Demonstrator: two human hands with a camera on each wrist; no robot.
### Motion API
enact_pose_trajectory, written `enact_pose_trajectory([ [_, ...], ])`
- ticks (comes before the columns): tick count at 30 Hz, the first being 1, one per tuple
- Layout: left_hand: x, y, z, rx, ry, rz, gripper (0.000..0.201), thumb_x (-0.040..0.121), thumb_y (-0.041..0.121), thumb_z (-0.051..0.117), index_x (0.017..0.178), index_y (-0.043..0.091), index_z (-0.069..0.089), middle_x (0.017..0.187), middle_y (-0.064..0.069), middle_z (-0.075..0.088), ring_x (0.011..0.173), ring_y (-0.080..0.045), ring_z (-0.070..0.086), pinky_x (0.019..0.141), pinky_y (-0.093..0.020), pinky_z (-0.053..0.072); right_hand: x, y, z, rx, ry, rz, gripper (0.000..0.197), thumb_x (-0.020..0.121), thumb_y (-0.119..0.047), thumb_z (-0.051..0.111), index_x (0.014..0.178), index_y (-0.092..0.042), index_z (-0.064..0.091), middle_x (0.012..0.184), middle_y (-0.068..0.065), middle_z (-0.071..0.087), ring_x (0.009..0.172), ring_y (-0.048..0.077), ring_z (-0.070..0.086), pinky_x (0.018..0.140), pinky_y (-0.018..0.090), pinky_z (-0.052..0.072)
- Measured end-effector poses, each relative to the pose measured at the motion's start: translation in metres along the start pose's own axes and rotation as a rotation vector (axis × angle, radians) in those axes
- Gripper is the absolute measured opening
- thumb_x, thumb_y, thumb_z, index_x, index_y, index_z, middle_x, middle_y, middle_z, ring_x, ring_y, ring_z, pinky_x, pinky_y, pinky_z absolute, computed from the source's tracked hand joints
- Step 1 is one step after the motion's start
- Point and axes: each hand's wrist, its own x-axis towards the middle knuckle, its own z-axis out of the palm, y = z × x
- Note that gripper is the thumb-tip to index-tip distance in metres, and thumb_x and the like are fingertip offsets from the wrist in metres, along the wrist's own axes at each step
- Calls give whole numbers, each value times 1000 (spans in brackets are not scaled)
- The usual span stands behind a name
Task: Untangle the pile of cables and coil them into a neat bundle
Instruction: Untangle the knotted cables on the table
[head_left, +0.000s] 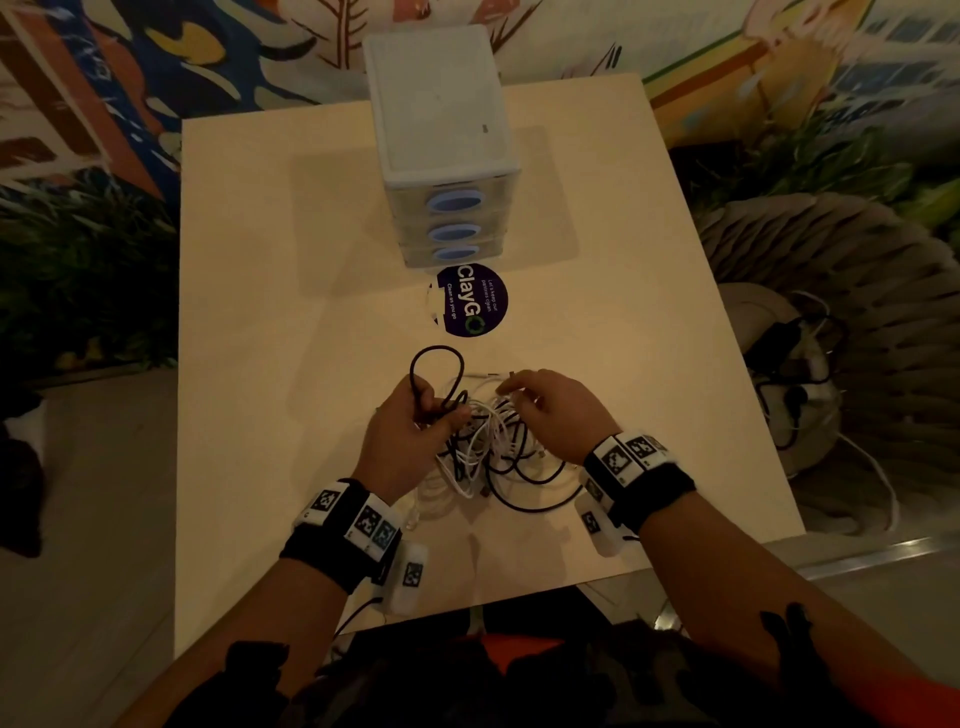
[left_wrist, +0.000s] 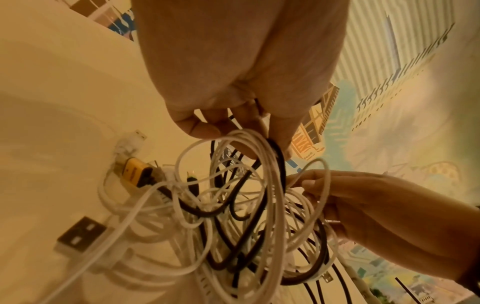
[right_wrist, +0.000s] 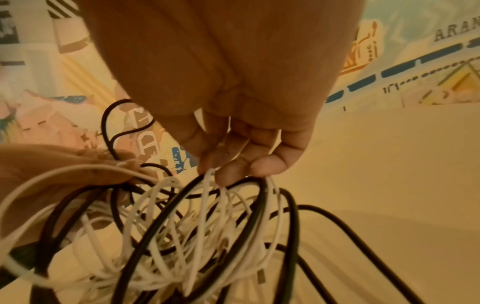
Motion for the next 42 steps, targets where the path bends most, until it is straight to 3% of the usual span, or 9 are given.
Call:
enact_pose_trajectory([
  [7, 1, -2, 0, -60, -15, -8, 41, 88, 15, 79, 82, 20, 39, 80, -14, 53, 94, -18, 70, 99, -47, 54, -2, 11, -5, -103, -5, 33, 21, 91, -37, 64, 111, -34, 70, 92, -5, 51, 84, 14, 54, 81, 34, 52],
  [13, -1, 1, 5, -100, 22, -1, 40, 89, 2, 74, 83, 12, 36, 81, -16, 56, 95, -11, 73, 87, -21, 54, -1, 1, -2, -169, -17, -38, 21, 93, -42, 66, 112, -37, 73, 98, -4, 48, 96, 20, 55, 82, 31, 45],
  [17, 1, -5, 2, -124, -23, -19, 40, 89, 3, 75, 84, 14, 37, 74, 8, 62, 97, -13, 72, 96, -41, 55, 1, -1, -4, -225, -38, 3, 24, 97, -44, 59, 114, -33, 72, 105, 2, 55, 102, 24, 56, 89, 38, 50],
  [21, -3, -2, 0, -106, -36, -2, 40, 88, 16, 77, 84, 16, 38, 89, -7, 73, 109, -22, 72, 95, -50, 53, 1, 0, -6, -258, -126, 1, 34, 105, -37, 45, 122, -23, 71, 108, 8, 57, 102, 30, 57, 89, 41, 49],
  [26, -3, 4, 7, -190, -41, -6, 39, 92, -19, 58, 81, 11, 36, 102, -36, 65, 110, -23, 71, 95, -30, 57, 5, 3, -12, -276, -200, 0, 31, 102, -26, 48, 122, -26, 71, 113, 9, 58, 106, 31, 57, 93, 40, 47],
  [30, -2, 5, 9, -268, -41, -20, 40, 92, -25, 50, 79, 10, 36, 91, -31, 59, 100, -26, 71, 92, -27, 57, 6, 0, -12, -334, -283, -34, 31, 105, -38, 47, 128, -36, 67, 112, 8, 56, 108, 31, 54, 94, 41, 46],
  [36, -2, 9, 7, -292, 21, -88, 35, 91, -16, 60, 79, 9, 39, 79, -17, 60, 105, -24, 71, 100, -33, 54, 7, 0, -12, -288, -303, -71, 21, 96, -45, 62, 112, -36, 72, 97, -2, 48, 102, 28, 56, 91, 42, 48],
  [39, -1, 16, 2, -31, 123, 26, 32, 103, 1, 47, 75, 10, 32, 75, -21, 36, 79, -29, 56, 86, -30, 54, 6, 3, -9, -229, -317, -106, 23, 97, -41, 62, 116, -37, 73, 95, -3, 48, 98, 22, 55, 88, 35, 45],
  [42, -2, 18, 1, 61, 185, 58, 34, 101, 4, 50, 76, 12, 29, 75, -19, 32, 87, -26, 48, 75, -23, 54, 4, 3, -8, -119, -335, -112, 25, 99, -34, 62, 121, -31, 73, 91, -1, 48, 92, 20, 52, 82, 30, 40],
])
